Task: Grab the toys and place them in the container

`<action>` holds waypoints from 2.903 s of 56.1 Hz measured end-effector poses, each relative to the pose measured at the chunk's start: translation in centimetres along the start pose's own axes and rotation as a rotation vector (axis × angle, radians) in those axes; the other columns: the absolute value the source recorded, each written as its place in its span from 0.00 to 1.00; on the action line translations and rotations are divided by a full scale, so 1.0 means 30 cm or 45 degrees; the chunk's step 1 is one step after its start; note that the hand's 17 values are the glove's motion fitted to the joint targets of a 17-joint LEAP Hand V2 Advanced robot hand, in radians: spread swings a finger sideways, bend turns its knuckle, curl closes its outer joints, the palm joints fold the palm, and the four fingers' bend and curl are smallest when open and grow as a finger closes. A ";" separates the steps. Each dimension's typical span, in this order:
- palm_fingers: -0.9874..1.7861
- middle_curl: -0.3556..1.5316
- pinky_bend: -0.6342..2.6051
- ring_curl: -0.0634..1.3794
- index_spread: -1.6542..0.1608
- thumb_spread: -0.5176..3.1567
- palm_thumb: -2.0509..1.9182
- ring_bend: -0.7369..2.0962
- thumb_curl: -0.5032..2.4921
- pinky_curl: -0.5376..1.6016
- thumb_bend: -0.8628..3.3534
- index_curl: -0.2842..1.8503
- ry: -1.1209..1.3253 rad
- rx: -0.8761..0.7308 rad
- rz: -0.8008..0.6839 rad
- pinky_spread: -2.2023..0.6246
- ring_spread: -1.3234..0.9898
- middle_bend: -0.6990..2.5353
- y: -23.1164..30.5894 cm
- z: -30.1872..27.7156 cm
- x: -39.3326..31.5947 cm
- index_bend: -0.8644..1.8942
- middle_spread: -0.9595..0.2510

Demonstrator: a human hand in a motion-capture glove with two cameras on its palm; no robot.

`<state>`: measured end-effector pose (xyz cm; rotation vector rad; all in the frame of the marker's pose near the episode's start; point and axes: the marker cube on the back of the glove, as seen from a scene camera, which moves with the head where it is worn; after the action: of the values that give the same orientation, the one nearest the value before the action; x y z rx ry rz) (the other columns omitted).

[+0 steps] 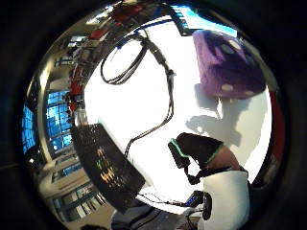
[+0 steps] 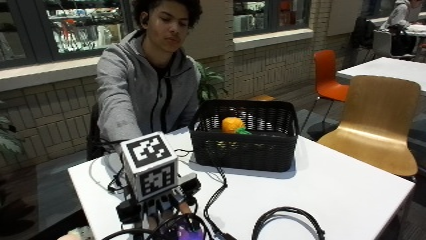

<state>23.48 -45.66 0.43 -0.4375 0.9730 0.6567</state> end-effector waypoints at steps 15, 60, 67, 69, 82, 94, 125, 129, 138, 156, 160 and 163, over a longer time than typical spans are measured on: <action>0.32 0.37 0.60 0.29 0.75 0.49 0.58 0.38 0.30 0.43 0.20 0.25 -0.032 -0.006 0.037 0.78 0.54 0.25 -0.133 0.082 -0.033 0.37 0.82; 0.62 0.58 0.56 0.50 0.76 0.37 0.73 0.62 0.45 0.45 0.25 0.46 -0.218 0.379 -0.633 0.64 0.40 0.42 0.312 -0.278 -0.512 0.51 0.53; 0.60 0.63 0.57 0.53 0.76 0.35 0.73 0.64 0.47 0.46 0.25 0.51 -0.120 0.441 -0.986 0.64 0.39 0.43 0.589 -0.263 -0.829 0.52 0.50; 0.60 0.64 0.58 0.53 0.76 0.35 0.73 0.64 0.48 0.47 0.25 0.52 -0.114 0.422 -1.074 0.64 0.39 0.43 0.648 -0.251 -0.897 0.52 0.49; 0.57 0.72 0.60 0.57 0.76 0.32 0.73 0.67 0.51 0.48 0.25 0.60 -0.004 0.383 -1.249 0.64 0.38 0.44 0.825 -0.117 -1.185 0.53 0.45; 0.55 0.78 0.61 0.58 0.76 0.31 0.72 0.67 0.53 0.48 0.25 0.66 0.008 0.335 -1.155 0.65 0.38 0.44 0.767 -0.129 -1.177 0.53 0.43; 0.26 0.45 0.58 0.37 0.74 0.50 0.54 0.36 0.35 0.43 0.20 0.43 0.136 0.223 -1.146 0.78 0.54 0.23 0.878 -0.107 -0.675 0.37 0.82; 0.27 0.42 0.57 0.36 0.74 0.51 0.54 0.35 0.34 0.42 0.20 0.41 0.155 0.238 -1.163 0.78 0.54 0.23 0.942 -0.052 -0.544 0.37 0.83; 0.29 0.37 0.55 0.35 0.74 0.53 0.55 0.34 0.32 0.41 0.20 0.39 0.100 0.234 -0.945 0.79 0.55 0.23 1.019 0.076 -0.243 0.38 0.84; 0.31 0.30 0.52 0.33 0.75 0.56 0.57 0.33 0.30 0.40 0.22 0.38 -0.091 0.266 -0.702 0.79 0.55 0.24 1.123 0.224 0.057 0.39 0.85; 0.31 0.29 0.52 0.33 0.75 0.57 0.57 0.33 0.30 0.40 0.22 0.37 -0.086 0.288 -0.697 0.79 0.55 0.24 1.150 0.233 0.079 0.38 0.85; 0.31 0.29 0.52 0.33 0.75 0.57 0.57 0.33 0.29 0.40 0.22 0.37 -0.072 0.283 -0.683 0.79 0.55 0.25 1.164 0.238 0.094 0.38 0.85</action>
<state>5.06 -15.01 -0.23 -0.4546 0.8154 0.0743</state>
